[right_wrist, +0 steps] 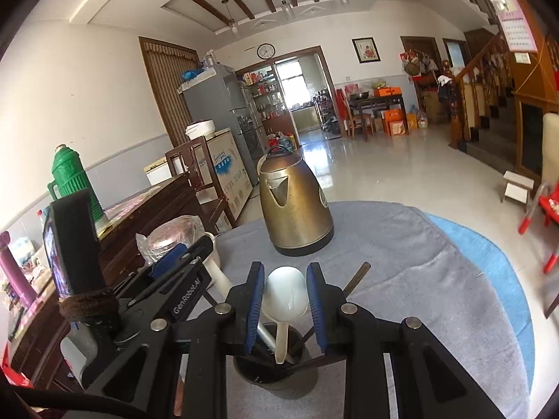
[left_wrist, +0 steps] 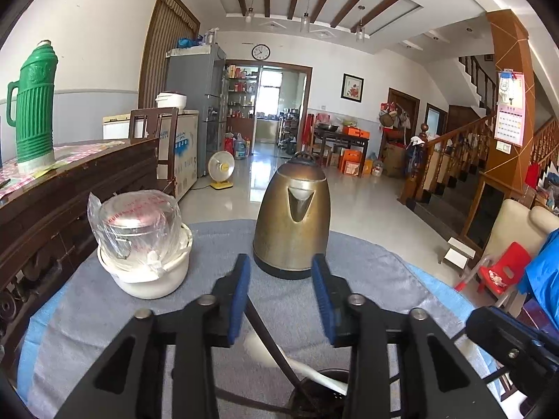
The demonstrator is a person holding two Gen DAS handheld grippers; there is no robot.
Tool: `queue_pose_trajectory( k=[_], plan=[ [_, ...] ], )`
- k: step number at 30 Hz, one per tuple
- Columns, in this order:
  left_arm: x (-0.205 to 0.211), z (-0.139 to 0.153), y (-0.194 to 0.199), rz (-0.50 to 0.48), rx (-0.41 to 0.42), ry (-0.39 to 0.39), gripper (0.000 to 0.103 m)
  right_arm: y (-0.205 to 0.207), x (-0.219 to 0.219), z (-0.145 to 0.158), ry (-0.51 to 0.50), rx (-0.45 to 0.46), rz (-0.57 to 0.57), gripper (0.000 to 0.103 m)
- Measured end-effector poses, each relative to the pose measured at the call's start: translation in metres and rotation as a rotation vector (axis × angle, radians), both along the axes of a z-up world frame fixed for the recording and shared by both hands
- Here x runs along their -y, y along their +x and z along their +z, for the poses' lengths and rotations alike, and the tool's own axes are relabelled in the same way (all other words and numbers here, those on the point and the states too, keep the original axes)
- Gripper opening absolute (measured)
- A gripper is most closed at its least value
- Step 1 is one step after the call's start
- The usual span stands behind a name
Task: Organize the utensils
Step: 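Open both grippers to drop the spoons into the cup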
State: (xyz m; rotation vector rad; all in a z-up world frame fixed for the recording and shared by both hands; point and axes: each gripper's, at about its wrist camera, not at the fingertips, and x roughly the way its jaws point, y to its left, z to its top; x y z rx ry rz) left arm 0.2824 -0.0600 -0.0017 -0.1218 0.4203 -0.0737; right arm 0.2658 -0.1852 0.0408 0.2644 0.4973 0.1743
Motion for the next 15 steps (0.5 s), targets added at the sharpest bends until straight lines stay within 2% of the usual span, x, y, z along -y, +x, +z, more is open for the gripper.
queue_pose_trajectory(
  k=[3,6,9,12,15],
  plan=[
    [-0.008,0.011,-0.013,-0.001,0.020,-0.002,0.043,-0.001,0.004,0.001,0.026,-0.013,-0.001,0.027],
    [-0.024,0.022,-0.032,0.016,0.041,-0.014,0.050,-0.010,0.008,0.008,0.051,0.005,-0.006,0.028],
    [-0.048,0.031,-0.061,0.029,0.066,-0.026,0.051,-0.017,0.009,0.015,0.063,0.018,-0.013,0.027],
    [-0.074,0.035,-0.083,0.060,0.084,-0.021,0.060,-0.037,0.012,0.025,0.055,0.059,-0.032,0.027],
    [-0.107,0.026,-0.091,0.100,0.036,0.001,0.066,-0.061,0.017,0.030,0.080,0.078,-0.030,0.027]
  ],
)
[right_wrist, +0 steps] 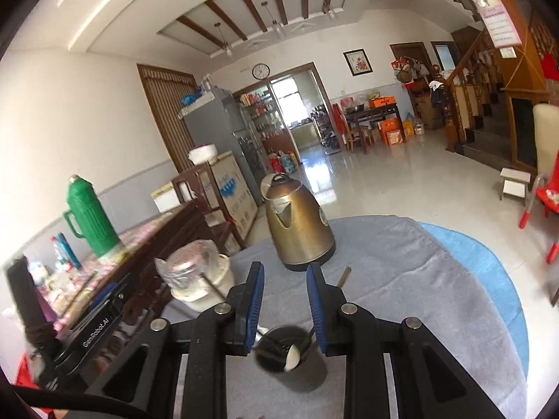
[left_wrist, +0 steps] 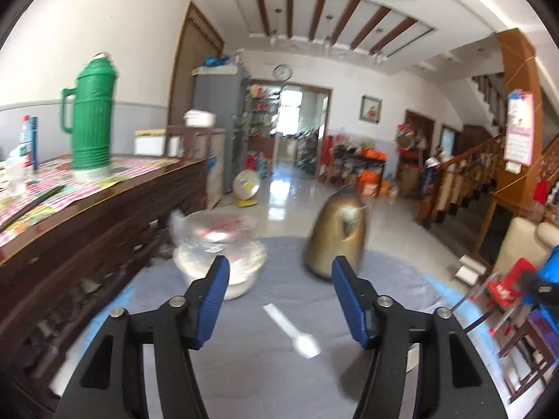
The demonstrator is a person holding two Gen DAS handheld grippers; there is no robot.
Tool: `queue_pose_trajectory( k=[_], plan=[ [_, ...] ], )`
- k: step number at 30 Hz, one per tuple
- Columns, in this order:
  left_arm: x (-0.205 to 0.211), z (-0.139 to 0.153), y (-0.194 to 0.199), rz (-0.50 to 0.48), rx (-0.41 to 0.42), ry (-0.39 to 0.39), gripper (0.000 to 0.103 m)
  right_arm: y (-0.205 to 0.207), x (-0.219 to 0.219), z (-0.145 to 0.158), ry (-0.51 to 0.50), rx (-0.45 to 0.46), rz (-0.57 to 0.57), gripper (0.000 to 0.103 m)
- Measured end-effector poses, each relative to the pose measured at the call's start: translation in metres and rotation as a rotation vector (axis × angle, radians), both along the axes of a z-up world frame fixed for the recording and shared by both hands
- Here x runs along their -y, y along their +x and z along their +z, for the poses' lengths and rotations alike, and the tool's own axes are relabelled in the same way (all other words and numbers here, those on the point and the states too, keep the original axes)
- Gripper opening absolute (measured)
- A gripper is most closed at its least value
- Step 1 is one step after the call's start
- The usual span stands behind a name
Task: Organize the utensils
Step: 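Open both grippers to drop the spoons into the cup, then grasp the remaining white spoon on the cloth with the left gripper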
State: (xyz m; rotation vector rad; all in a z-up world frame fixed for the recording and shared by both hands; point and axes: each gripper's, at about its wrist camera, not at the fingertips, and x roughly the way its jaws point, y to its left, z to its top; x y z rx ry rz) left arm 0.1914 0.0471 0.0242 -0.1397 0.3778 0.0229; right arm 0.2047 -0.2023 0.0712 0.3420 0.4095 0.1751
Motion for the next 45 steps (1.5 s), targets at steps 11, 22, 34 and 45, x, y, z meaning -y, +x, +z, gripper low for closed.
queue_pose_trajectory(
  k=[11,22,34,45],
  plan=[
    [-0.036,-0.116,0.110,-0.039,-0.562,-0.113,0.068,-0.074,0.006,-0.098,-0.015,-0.233,0.106,0.027],
    [-0.014,-0.165,0.231,0.074,-0.721,-0.117,0.068,-0.062,0.027,-0.163,0.023,-0.408,0.110,0.027],
    [0.027,-0.194,0.320,0.114,-0.886,-0.015,0.043,-0.043,0.049,-0.177,0.039,-0.422,0.088,0.027],
    [0.046,-0.183,0.316,0.025,-0.816,0.030,0.007,-0.043,0.069,-0.175,0.055,-0.392,0.026,0.027]
  ],
)
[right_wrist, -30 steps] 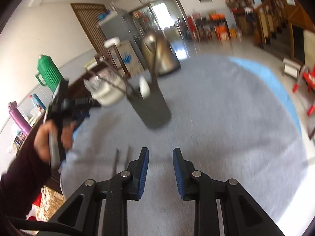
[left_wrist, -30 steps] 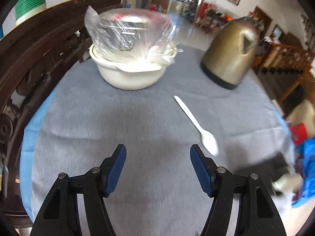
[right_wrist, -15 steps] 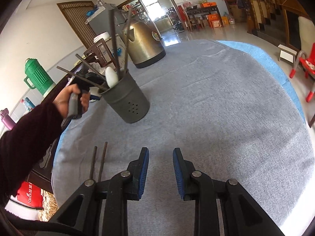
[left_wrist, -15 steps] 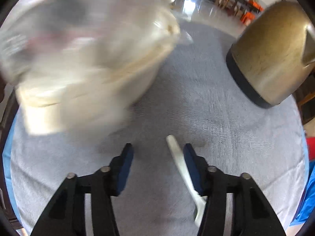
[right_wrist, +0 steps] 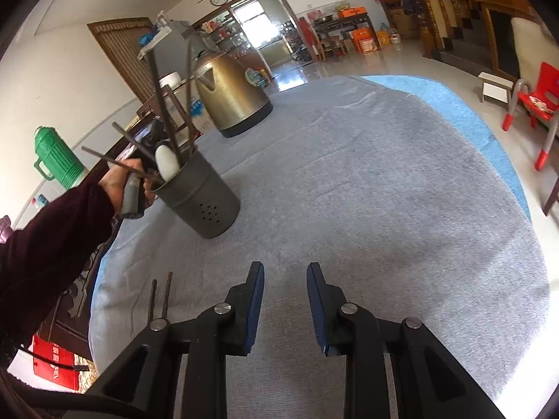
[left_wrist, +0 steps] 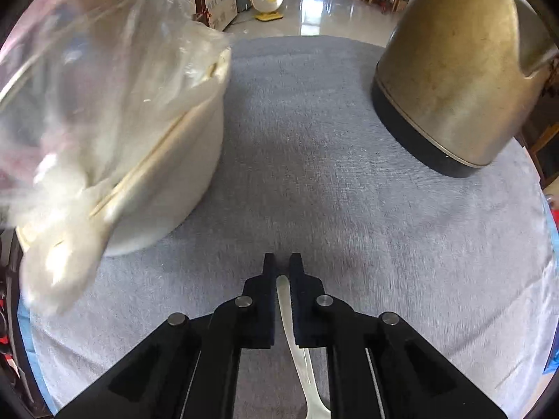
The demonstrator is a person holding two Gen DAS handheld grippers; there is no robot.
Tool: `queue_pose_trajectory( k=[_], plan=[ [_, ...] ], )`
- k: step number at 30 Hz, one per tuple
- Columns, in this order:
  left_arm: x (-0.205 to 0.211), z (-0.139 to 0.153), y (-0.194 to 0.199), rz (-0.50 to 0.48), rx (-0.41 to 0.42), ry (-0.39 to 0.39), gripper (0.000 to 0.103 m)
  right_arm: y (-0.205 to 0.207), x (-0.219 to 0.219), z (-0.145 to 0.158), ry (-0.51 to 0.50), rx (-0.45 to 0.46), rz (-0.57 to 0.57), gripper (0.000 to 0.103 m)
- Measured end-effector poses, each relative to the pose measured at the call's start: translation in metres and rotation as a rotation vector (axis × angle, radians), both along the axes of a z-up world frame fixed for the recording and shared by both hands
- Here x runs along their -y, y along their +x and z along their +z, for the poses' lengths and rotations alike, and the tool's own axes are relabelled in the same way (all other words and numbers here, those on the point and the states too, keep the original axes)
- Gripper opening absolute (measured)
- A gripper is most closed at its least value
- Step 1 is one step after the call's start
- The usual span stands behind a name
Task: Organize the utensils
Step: 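Grasp the remaining white spoon on the cloth with the left gripper, then lift the spoon with the left gripper and carry it over the cup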
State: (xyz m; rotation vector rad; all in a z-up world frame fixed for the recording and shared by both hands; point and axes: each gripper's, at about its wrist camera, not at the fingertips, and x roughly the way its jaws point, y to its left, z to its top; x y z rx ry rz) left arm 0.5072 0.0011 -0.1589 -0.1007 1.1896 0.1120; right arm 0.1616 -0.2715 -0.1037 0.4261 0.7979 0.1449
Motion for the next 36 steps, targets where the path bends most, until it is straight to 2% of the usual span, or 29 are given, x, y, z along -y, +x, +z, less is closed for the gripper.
queue_pose_trajectory(
  k=[6,12,18,25,31,36],
  plan=[
    [-0.019,0.049,-0.037,0.026,0.144,-0.047,0.007,-0.007,0.009,0.007,0.010,0.033,-0.035,0.027],
    [-0.047,0.128,-0.107,0.075,0.368,-0.030,0.007,-0.019,-0.003,0.021,0.012,0.085,-0.018,0.027],
    [-0.067,0.196,-0.172,0.066,0.541,-0.046,0.007,-0.035,-0.017,0.033,0.022,0.125,0.000,0.027],
    [-0.055,0.250,-0.242,-0.058,0.628,-0.062,0.007,-0.053,-0.031,0.045,0.025,0.158,0.018,0.027],
    [-0.015,0.266,-0.269,-0.181,0.660,-0.103,0.007,-0.069,-0.043,0.050,0.025,0.162,0.042,0.027],
    [0.025,0.266,-0.265,-0.228,0.671,-0.111,0.007,-0.081,-0.047,0.053,0.019,0.167,0.058,0.027]
  ],
)
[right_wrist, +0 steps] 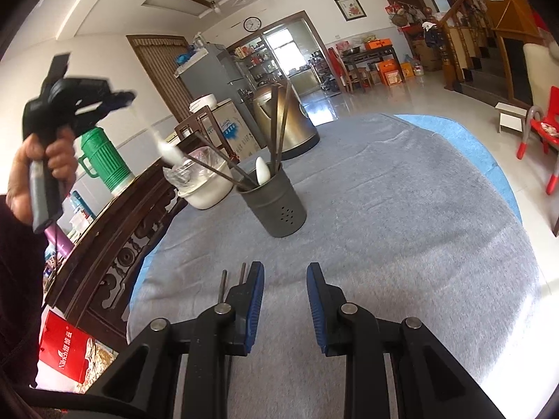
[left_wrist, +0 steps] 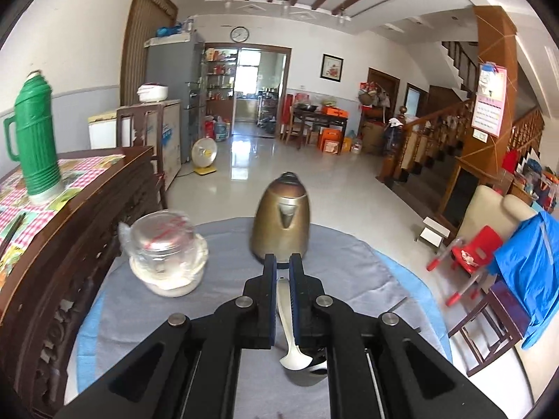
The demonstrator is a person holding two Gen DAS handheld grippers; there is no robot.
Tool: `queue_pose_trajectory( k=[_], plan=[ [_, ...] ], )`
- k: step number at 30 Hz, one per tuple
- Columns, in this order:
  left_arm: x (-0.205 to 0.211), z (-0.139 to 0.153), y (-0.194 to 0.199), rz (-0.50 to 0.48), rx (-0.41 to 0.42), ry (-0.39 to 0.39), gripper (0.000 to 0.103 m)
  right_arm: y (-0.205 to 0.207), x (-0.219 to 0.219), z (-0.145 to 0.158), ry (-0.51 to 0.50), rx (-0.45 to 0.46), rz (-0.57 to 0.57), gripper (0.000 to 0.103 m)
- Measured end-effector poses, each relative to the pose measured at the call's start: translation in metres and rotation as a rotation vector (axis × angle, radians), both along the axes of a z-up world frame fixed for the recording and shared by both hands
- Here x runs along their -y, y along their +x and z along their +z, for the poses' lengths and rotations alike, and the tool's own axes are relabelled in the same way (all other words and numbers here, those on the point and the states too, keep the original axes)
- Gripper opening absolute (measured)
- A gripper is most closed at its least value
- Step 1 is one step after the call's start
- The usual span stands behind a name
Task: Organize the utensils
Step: 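Lift the spoon with the left gripper and carry it over the cup, then open the left gripper to drop the spoon into the cup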
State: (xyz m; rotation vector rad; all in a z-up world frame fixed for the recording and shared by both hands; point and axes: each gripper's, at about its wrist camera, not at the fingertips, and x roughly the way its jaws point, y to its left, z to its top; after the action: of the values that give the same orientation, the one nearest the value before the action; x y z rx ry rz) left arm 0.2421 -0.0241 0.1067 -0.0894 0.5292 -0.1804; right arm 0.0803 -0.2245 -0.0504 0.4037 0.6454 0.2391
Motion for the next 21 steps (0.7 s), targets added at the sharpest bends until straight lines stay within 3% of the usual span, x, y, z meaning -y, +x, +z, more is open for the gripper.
queue_pose_trajectory(
  k=[5,11,13,16,21],
  plan=[
    [0.035,-0.017,0.019,-0.019,0.012,0.009,0.007,-0.006,0.001,0.001,-0.001,0.000,0.001,0.027],
    [0.066,-0.049,0.037,-0.032,-0.059,0.072,0.008,-0.010,0.005,0.003,0.003,0.003,-0.007,0.027],
    [0.066,-0.056,0.037,-0.051,-0.082,0.059,0.009,-0.011,0.007,0.005,0.003,0.007,-0.008,0.027],
    [0.057,-0.054,0.027,-0.049,-0.089,0.041,0.017,-0.012,0.008,0.006,0.005,0.008,-0.009,0.027],
    [0.031,-0.033,-0.023,-0.085,-0.020,0.025,0.029,-0.015,0.004,0.008,0.010,0.013,-0.002,0.027]
  ],
)
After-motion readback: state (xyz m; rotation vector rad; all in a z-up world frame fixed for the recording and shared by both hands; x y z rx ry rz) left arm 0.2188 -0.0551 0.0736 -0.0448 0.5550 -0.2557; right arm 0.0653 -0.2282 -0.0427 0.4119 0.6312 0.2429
